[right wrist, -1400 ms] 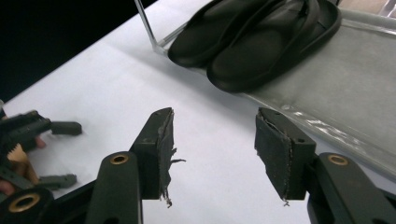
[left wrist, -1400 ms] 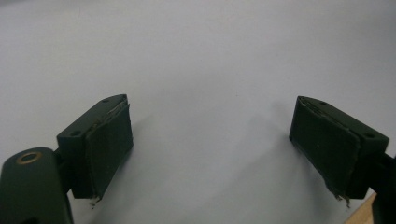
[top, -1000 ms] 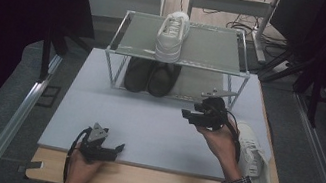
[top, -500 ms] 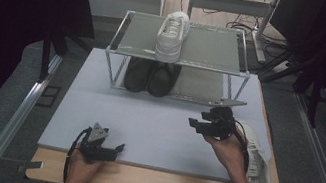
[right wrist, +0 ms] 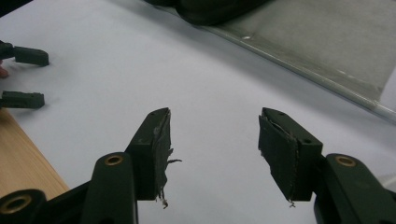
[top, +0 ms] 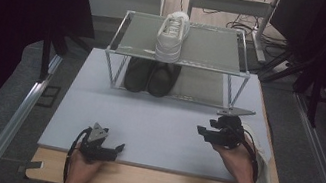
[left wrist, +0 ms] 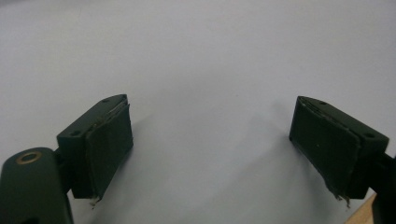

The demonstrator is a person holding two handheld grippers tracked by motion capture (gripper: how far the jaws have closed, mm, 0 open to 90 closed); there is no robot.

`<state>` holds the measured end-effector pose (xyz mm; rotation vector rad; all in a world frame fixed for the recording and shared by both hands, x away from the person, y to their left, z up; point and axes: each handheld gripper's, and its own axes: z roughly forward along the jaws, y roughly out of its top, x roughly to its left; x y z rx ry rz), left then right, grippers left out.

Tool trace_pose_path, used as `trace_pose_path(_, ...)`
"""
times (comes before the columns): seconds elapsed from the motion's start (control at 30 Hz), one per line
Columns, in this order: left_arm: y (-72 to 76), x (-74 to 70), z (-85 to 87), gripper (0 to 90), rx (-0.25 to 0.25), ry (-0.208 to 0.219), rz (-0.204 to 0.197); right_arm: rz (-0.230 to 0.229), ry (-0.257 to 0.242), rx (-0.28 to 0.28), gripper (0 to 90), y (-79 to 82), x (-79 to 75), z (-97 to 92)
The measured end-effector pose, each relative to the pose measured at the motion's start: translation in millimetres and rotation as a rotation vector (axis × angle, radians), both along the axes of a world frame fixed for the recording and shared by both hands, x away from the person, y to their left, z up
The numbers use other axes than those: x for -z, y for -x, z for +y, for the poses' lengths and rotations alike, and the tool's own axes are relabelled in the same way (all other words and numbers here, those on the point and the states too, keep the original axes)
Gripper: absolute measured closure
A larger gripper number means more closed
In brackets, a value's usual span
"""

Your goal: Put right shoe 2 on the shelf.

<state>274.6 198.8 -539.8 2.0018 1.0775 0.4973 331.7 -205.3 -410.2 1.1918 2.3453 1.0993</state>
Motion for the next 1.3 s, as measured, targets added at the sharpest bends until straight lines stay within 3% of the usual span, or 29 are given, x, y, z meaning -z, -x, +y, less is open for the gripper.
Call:
trace_pose_path(0.37, 0.1, 0.0, -0.1, 12.8, -0.001, 0.001, 0.001, -0.003, 0.008, 0.046, 48.1, 3.8, -0.3, -22.7)
trace_pose_path(0.6, 0.1, 0.1, -0.3, 12.8, -0.003, 0.004, 0.001, -0.001, 0.027, 0.092, 63.1, 4.7, -0.6, -42.5)
trace_pose_path(0.87, 0.0, 0.0, 0.0, 12.7, 0.000, 0.001, 0.001, 0.033, 0.046, 0.168, 89.4, 5.9, -1.3, -65.3)
trace_pose_path(1.3, 0.0, 0.0, 0.0, 12.7, 0.000, 0.000, 0.001, 0.038, 0.073, 0.259, 89.7, 10.0, -2.3, -103.7)
